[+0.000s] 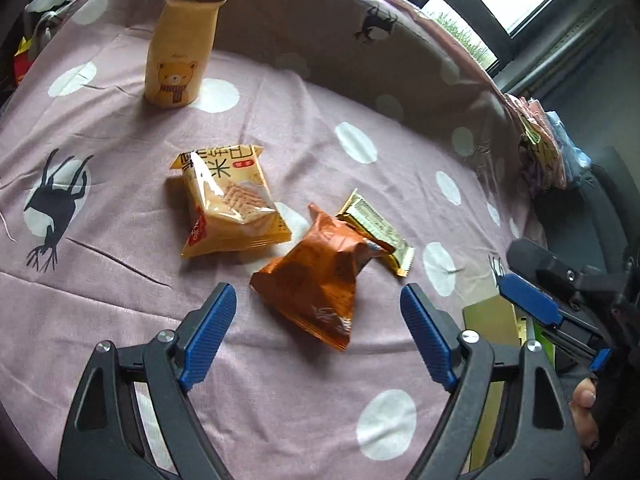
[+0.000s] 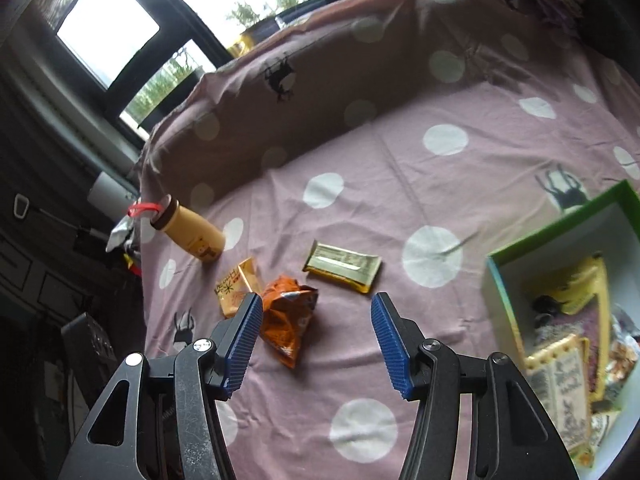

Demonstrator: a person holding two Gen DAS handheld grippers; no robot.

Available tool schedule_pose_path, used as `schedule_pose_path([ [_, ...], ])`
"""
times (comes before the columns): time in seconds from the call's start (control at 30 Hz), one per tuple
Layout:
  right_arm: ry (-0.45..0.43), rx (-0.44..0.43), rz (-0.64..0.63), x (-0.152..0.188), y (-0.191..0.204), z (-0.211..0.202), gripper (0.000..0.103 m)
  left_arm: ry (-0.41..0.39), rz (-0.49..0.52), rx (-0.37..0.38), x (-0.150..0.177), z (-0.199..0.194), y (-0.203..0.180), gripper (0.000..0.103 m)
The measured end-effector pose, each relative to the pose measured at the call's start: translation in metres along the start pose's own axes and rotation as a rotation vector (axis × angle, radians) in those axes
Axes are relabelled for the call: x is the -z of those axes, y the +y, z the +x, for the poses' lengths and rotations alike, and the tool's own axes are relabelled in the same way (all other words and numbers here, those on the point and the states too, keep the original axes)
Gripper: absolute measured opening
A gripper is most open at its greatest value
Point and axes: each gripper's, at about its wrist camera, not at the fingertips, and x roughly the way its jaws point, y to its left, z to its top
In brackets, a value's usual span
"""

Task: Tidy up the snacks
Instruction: 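Move the right gripper to the orange crinkled bag and grasp it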

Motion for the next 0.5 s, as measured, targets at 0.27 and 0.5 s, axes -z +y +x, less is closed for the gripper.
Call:
schedule_pose_path([
  [0.27,0.169,-0.067,-0.018,0.015,0.018,0.100,0.057,0.059,0.018,0.054,-0.001,0.036,0.014,0.072],
  [0.5,0.191,-0.098,-0.006,0.026,0.017,0.115,0.057,0.046,0.089,0.042,0.004,0.039,0.008,0.061],
])
